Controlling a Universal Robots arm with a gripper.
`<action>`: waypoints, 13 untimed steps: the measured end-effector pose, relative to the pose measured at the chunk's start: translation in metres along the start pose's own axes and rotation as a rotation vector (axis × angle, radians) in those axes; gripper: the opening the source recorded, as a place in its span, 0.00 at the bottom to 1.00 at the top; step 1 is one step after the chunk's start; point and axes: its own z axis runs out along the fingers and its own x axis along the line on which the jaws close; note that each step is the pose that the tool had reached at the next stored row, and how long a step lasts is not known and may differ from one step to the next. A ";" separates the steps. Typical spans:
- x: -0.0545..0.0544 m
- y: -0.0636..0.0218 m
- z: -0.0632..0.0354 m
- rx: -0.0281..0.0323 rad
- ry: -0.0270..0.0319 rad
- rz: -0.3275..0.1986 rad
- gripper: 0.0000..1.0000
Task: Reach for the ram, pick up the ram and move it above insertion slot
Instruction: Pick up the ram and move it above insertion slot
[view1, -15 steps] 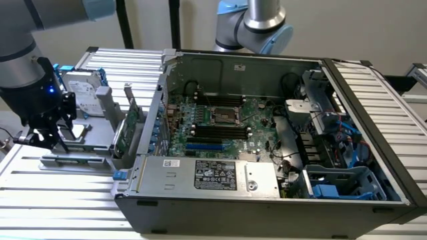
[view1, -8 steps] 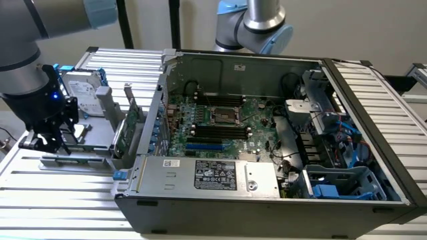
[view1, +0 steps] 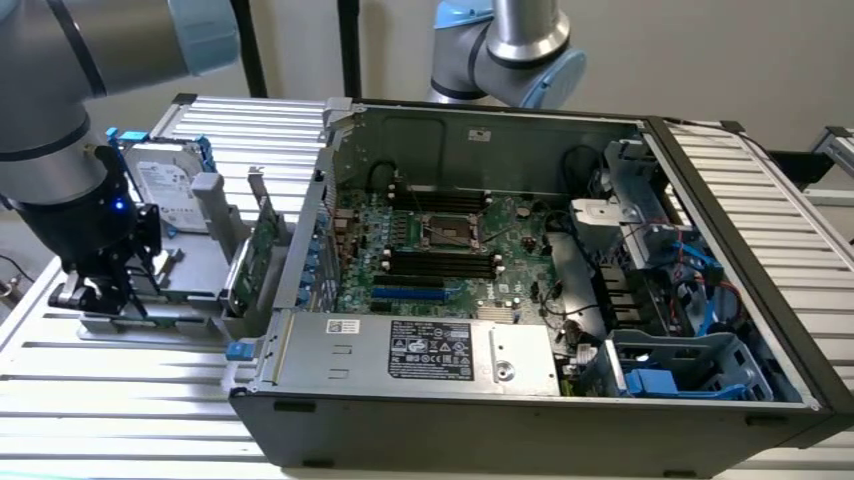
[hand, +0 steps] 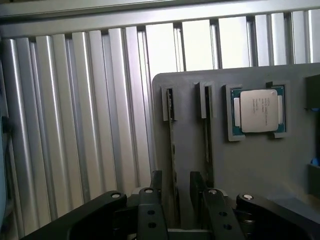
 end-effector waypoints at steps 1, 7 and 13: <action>0.000 -0.0001 0.0018 0.0001 -0.0001 -0.003 0.36; 0.000 -0.0002 0.0116 0.0000 -0.0003 -0.029 0.36; 0.000 0.0001 0.0181 0.0000 -0.0004 -0.056 0.36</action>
